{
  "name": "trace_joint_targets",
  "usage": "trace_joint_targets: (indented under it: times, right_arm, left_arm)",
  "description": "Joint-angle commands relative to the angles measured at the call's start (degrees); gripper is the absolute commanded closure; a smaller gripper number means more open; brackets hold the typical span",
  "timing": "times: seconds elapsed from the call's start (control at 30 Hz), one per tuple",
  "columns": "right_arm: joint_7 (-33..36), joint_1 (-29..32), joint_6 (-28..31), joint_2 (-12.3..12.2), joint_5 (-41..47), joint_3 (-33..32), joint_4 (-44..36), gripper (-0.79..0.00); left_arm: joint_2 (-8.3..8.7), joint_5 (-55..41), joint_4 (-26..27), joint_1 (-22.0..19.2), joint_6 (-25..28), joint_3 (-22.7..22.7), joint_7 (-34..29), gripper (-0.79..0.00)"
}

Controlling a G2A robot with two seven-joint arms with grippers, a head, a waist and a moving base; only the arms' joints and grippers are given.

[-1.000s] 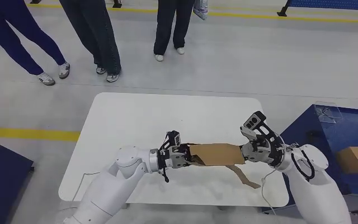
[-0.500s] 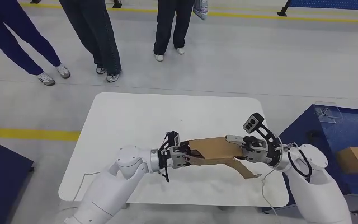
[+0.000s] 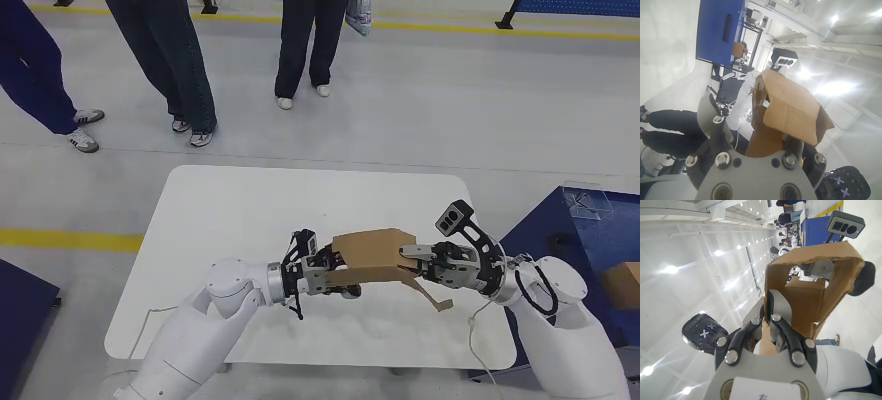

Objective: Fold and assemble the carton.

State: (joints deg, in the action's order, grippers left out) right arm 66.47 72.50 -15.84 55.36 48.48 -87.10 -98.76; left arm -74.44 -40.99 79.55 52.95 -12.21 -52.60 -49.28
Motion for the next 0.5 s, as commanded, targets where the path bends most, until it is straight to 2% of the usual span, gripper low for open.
trace_joint_targets:
  times: [0.0, 0.47]
  right_arm:
    - [0.0, 0.0, 0.0, 0.0, 0.0, 0.0, 0.0, 0.0]
    - [0.0, 0.0, 0.7, -0.1, -0.7, -0.1, 0.8, 0.0]
  left_arm:
    - [0.0, 0.0, 0.0, 0.0, 0.0, 0.0, 0.0, -0.785]
    - [0.0, 0.0, 0.0, 0.0, 0.0, 0.0, 0.0, -0.785]
